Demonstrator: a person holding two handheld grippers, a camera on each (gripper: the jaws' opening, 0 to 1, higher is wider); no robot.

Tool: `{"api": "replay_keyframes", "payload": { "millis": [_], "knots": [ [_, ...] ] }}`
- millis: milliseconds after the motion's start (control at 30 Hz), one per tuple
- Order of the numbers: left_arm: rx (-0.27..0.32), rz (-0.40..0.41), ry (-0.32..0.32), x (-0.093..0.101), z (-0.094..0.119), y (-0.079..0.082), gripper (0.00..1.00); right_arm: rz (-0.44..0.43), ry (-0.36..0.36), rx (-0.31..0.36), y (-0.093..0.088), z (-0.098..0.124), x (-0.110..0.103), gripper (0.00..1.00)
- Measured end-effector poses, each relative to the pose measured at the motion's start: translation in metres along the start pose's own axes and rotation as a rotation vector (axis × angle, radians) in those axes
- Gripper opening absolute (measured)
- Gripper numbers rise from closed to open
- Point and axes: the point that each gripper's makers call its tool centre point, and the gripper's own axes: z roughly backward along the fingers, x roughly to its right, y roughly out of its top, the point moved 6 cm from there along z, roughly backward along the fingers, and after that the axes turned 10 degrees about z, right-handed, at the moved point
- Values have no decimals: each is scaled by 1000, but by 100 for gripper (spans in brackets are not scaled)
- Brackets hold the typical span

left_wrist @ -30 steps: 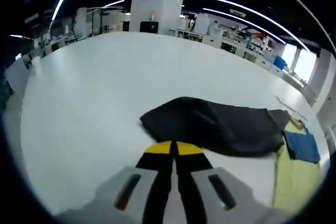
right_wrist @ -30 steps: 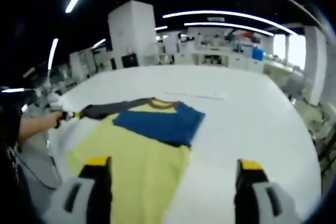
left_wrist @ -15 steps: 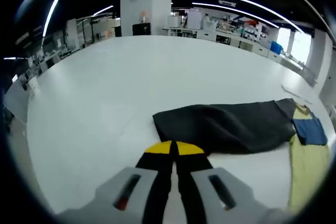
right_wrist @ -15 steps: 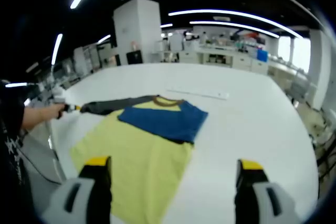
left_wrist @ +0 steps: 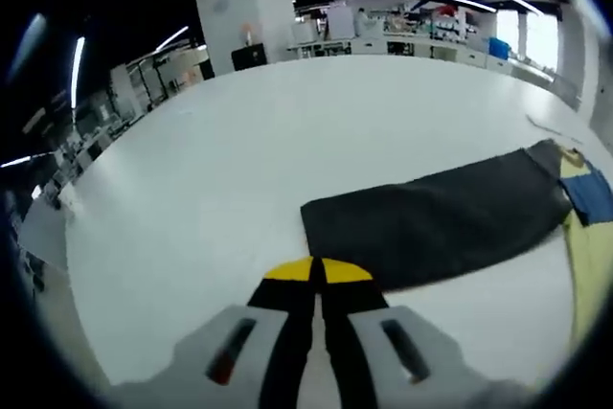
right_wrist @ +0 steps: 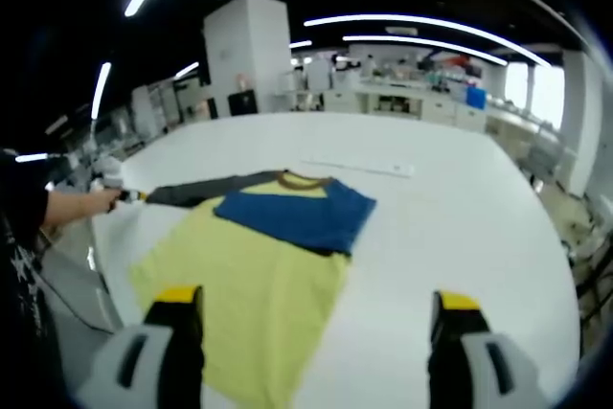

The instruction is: Fold the garment on the visible template until the final outline fits inside the template.

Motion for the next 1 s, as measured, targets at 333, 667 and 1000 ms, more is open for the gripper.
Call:
{"api": "replay_keyframes", "payload": {
  "millis": [333,667,1000],
  "knots": [
    [-9,43,-3,-5,2,-3,6,4,-9,-12,-2,0,-2,100],
    [-12,135,-51,0,6,-6,20,43,37,-3,-1,5,-10,100],
    [-41,163,-44,7,6,-10,20,91,114,6,-1,5,-23,100]
  ]
}}
